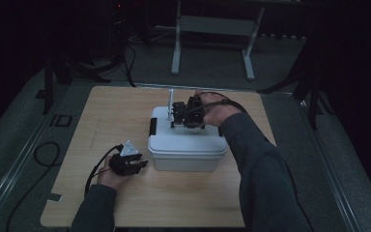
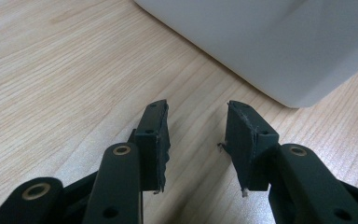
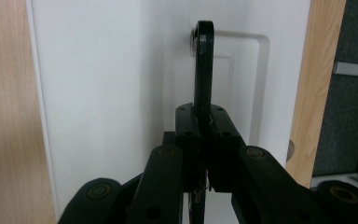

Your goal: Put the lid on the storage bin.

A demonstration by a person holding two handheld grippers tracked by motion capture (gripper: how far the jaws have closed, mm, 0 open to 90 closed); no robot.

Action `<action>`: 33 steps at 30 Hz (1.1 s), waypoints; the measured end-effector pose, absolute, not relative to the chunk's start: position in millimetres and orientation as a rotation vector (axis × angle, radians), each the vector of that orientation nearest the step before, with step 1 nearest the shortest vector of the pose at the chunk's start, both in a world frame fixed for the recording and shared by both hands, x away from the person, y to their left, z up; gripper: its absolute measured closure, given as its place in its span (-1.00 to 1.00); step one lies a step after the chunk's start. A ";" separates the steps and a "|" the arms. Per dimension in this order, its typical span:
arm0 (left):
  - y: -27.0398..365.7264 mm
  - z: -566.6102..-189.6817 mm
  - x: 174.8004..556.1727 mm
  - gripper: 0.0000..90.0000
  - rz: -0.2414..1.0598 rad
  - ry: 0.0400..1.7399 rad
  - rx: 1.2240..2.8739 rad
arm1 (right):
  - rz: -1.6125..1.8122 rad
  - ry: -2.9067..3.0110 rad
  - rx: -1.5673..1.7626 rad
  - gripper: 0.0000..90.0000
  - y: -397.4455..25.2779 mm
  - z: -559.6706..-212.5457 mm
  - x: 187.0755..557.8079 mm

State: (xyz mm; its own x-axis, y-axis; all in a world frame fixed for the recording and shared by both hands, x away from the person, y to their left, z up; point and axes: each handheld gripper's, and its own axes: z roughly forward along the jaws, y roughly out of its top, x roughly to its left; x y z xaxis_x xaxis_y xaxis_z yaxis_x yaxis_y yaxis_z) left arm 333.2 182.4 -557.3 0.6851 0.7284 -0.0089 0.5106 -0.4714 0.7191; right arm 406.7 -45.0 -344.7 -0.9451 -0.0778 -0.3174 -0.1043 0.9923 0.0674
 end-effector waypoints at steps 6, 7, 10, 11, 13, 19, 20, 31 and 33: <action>182.4 -557.3 333.2 0.32 0.390 0.946 2.177 | 0.114 2.819 -0.130 0.88 -44.9 -345.0 406.2; 182.4 -557.3 333.2 0.32 0.390 0.946 2.176 | 0.112 2.823 -0.130 0.88 -44.8 -345.3 406.2; 182.4 -557.3 333.2 0.32 0.391 0.945 2.177 | 0.099 2.829 -0.132 0.88 -43.5 -348.0 405.5; 182.3 -557.3 333.1 0.32 0.390 0.946 2.176 | 0.102 2.829 -0.138 0.88 -43.2 -348.8 405.8; 182.4 -557.3 333.2 0.32 0.390 0.946 2.176 | 0.095 2.829 -0.142 0.88 -42.0 -350.3 405.9; 182.3 -557.3 333.2 0.32 0.390 0.946 2.177 | 0.097 2.837 -0.133 0.88 -42.6 -353.6 406.9; 182.3 -557.3 333.2 0.32 0.390 0.946 2.177 | 0.099 2.838 -0.127 0.88 -43.2 -353.9 406.9; 182.2 -557.2 333.1 0.32 0.389 0.948 2.176 | 0.118 2.836 -0.122 0.87 -45.7 -356.0 405.5; 182.2 -557.2 333.1 0.32 0.389 0.947 2.177 | 0.134 2.842 -0.118 0.87 -46.9 -356.4 405.1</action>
